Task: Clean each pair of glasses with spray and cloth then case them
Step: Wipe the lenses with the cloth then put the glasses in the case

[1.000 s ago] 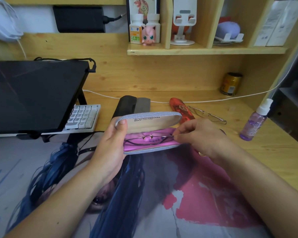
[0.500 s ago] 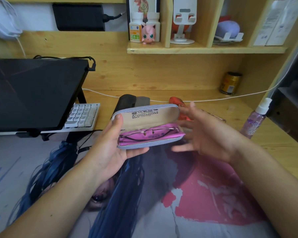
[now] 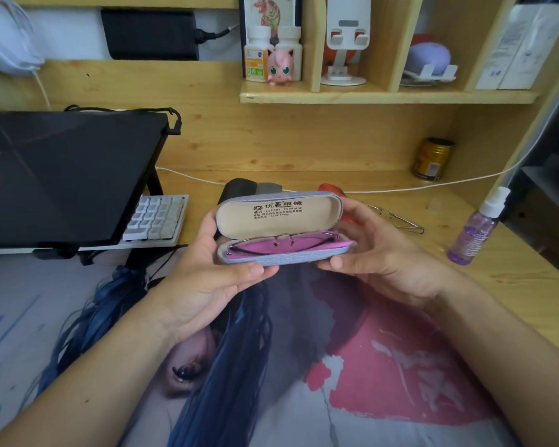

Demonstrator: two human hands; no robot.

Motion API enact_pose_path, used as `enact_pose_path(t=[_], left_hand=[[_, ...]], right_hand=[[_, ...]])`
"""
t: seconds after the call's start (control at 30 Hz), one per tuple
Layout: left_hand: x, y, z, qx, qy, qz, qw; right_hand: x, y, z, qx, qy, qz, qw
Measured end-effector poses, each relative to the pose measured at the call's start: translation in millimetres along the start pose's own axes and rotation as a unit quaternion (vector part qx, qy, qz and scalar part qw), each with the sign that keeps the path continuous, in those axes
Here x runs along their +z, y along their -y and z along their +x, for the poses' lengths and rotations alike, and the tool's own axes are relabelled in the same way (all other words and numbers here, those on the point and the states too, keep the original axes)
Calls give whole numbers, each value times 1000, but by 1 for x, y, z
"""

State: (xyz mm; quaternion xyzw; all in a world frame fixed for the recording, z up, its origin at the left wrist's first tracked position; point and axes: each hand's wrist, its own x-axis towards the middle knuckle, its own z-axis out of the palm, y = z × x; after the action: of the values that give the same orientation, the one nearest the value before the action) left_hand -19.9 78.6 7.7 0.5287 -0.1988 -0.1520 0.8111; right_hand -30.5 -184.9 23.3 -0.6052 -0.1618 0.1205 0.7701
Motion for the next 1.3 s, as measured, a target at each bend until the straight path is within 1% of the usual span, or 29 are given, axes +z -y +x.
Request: enact_pose_path(t=[0.1,0.4,0.53,0.7,0.83,1.07,1.3], left_hand=[[-2,2,1,10,-11,32,999],[-8,8,3,13,-29,48,998],[-9,8,4,15,-20,49,999],[-11,8,4,17,-1,46,999],[-9,8,5,17,4,50,999],[-6,12,6,25,10,52,998],[-7,12,7,24,18,51,998]], right_hand=[[-4,-3,0,-9,1,0,1000],[-7,-8,0,-1,10,17,1000],[-7,-7,-1,1,-3,19,1000],[-6,-1,-3,21,6,62,998],[-3,-2,-1,40,-12,63,997],[2,-6,1,118,-48,23,992],[12,-12,5,144,-96,37,984]])
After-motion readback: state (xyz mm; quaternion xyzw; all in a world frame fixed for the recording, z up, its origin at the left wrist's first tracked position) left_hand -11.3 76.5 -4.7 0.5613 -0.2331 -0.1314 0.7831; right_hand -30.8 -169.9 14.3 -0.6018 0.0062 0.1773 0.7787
